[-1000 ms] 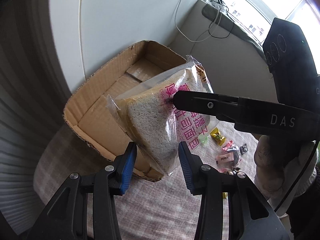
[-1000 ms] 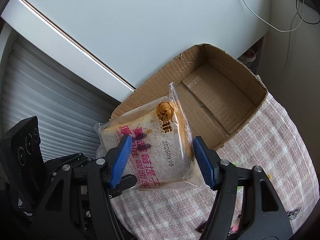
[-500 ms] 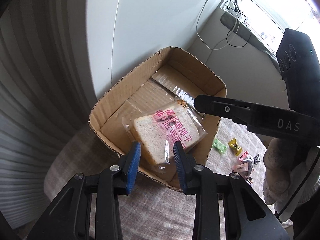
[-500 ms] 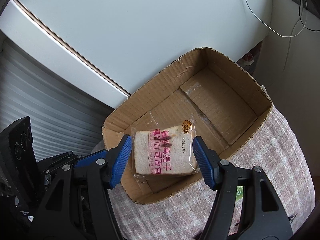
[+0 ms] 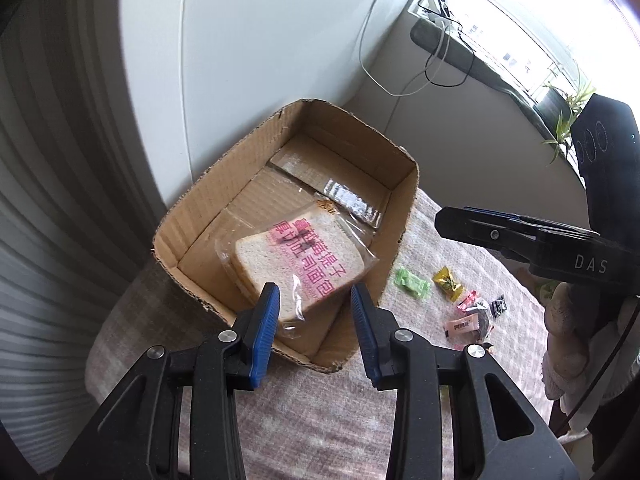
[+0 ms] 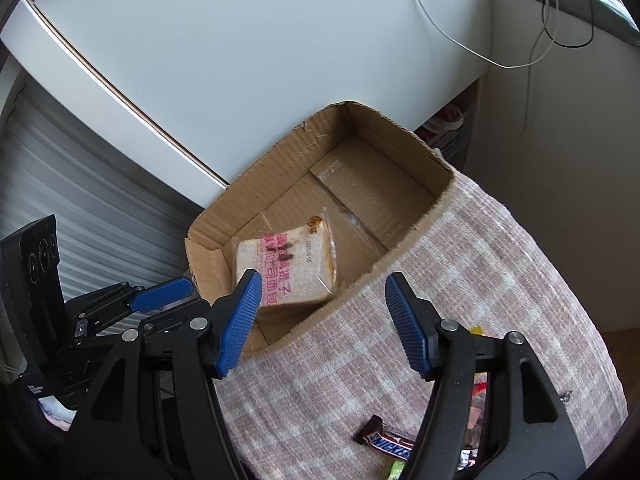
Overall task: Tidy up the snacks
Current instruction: 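Grasp the Japanese-labelled chocolate bar with the right gripper while the left grasps the green round candy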
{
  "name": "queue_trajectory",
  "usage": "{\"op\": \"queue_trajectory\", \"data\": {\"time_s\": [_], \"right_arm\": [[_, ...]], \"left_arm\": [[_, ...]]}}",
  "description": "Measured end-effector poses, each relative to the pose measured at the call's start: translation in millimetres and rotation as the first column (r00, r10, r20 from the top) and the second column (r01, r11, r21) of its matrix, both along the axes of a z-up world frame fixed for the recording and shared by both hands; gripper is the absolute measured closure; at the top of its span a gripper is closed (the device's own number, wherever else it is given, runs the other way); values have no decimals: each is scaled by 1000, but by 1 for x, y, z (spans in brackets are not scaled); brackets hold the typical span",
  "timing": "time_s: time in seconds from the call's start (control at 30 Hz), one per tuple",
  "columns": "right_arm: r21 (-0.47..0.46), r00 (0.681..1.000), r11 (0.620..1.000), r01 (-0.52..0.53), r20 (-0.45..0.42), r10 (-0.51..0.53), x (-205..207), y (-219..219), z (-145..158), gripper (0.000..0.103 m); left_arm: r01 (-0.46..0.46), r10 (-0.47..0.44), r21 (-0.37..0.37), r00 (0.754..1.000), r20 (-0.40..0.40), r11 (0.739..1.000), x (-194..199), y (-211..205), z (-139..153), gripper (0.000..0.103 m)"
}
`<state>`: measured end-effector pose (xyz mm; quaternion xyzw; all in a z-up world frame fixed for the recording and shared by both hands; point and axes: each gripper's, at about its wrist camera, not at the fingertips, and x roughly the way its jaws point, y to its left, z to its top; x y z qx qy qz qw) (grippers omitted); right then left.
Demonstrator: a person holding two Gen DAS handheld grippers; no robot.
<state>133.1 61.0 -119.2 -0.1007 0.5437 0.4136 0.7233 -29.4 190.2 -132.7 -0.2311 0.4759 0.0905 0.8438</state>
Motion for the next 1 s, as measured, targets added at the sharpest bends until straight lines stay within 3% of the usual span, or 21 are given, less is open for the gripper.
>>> {"op": "queue_trajectory", "data": {"time_s": [0.17,0.3,0.5,0.6,0.73,0.9,1.0], "right_arm": [[-22,997,997,79,24,-78,-8,-53,7,27],[-54,983,982,183,35,-181,-17,-109,3,27],[-133,942,932,336,24,-336,-37,-191,-18,27],[-163,919,907,388,-7,-394,-45,-220,-36,27],[-191,911,898,396,-39,-410,-56,-233,-59,27],[-169,915,915,366,-114,-387,-56,-223,-80,27],[-166,915,923,348,-152,-373,-52,-213,-92,36]], "left_arm": [[100,-100,13,995,-1,995,7,-28,1,58],[203,-202,24,979,-18,979,17,-55,-3,58],[368,-366,22,929,-43,930,27,-104,-11,58],[420,-422,-30,905,-62,907,27,-127,-19,58],[467,-475,-94,873,-108,879,23,-154,-39,58],[495,-516,-155,841,-160,855,21,-181,-63,58],[526,-546,-150,819,-177,837,22,-195,-72,58]]}}
